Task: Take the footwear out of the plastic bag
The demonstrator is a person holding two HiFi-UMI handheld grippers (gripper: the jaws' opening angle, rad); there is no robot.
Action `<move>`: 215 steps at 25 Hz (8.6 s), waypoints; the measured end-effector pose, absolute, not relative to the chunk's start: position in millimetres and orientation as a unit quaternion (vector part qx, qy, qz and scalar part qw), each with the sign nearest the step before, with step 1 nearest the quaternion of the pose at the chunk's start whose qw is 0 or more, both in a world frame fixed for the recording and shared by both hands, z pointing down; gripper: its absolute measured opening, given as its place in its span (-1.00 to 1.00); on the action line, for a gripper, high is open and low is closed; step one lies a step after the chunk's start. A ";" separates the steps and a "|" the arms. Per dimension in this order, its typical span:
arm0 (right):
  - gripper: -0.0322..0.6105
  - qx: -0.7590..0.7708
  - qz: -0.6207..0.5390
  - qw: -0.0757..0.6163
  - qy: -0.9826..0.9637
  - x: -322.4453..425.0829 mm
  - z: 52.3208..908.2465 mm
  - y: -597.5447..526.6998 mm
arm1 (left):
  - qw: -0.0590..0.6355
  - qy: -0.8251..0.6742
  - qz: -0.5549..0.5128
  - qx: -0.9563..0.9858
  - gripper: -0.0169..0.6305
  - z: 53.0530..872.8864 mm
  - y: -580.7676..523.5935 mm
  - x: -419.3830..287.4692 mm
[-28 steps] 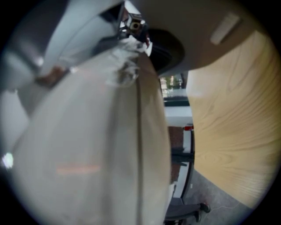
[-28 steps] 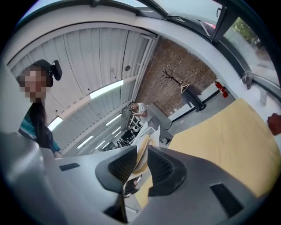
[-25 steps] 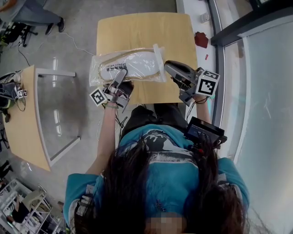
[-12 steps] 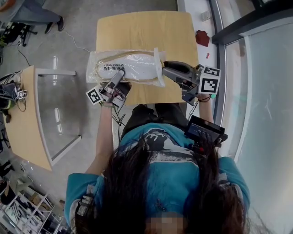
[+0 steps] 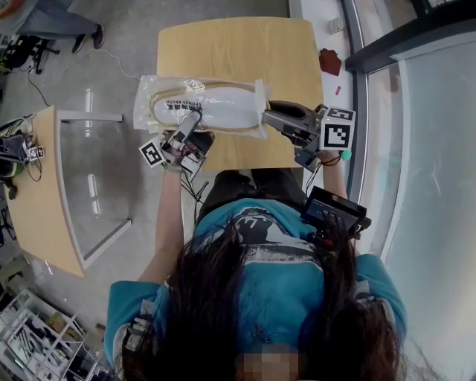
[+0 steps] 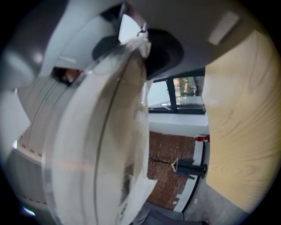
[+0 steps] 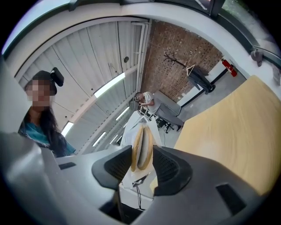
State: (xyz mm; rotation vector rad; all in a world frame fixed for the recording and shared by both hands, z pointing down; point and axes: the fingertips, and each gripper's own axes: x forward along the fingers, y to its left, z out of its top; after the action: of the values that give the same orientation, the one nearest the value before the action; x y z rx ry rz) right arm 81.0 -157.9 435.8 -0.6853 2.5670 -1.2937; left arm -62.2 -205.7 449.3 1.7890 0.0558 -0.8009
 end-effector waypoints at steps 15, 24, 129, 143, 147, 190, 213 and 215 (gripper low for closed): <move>-0.58 -0.198 -0.494 0.107 0.840 73.1 447.8 -157.3 | 0.576 0.017 -0.315 0.754 -0.67 459.9 -205.9 -45.5; -0.62 -0.234 -0.517 0.073 0.820 94.7 468.9 -157.7 | 0.519 -0.152 -0.266 0.798 -0.66 494.4 -228.2 -63.3; -0.65 -0.369 -0.745 0.208 0.515 131.6 635.8 -171.6 | 0.773 -0.352 -0.263 0.459 0.10 674.8 -255.9 -18.4; -0.64 -0.479 -0.704 0.082 0.517 122.6 683.4 -163.5 | 0.791 -0.333 -0.178 0.481 0.26 654.9 -243.8 -19.7; -0.63 -0.504 -0.689 0.087 0.514 127.0 688.0 -166.6 | 0.786 -0.300 -0.170 0.513 0.29 628.6 -232.1 -11.8; -0.54 -0.524 -0.509 0.112 0.673 34.6 524.5 -8.7 | 0.380 -0.182 -0.099 0.902 -0.66 483.7 -77.4 -44.9; -0.73 -0.449 -0.498 0.100 0.735 42.4 501.6 264.1 | 0.281 -0.317 -0.074 0.903 -0.99 455.9 208.4 -76.9; -0.73 -0.435 -0.504 0.103 0.739 35.9 505.4 279.3 | 0.275 -0.319 -0.059 0.905 -0.99 459.5 235.4 -79.2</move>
State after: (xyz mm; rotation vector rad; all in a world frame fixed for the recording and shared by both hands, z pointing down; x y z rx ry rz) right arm 35.9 279.3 505.4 -1.2850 2.1801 -1.4881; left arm -79.2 235.4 459.5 2.4318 -0.8581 -0.1596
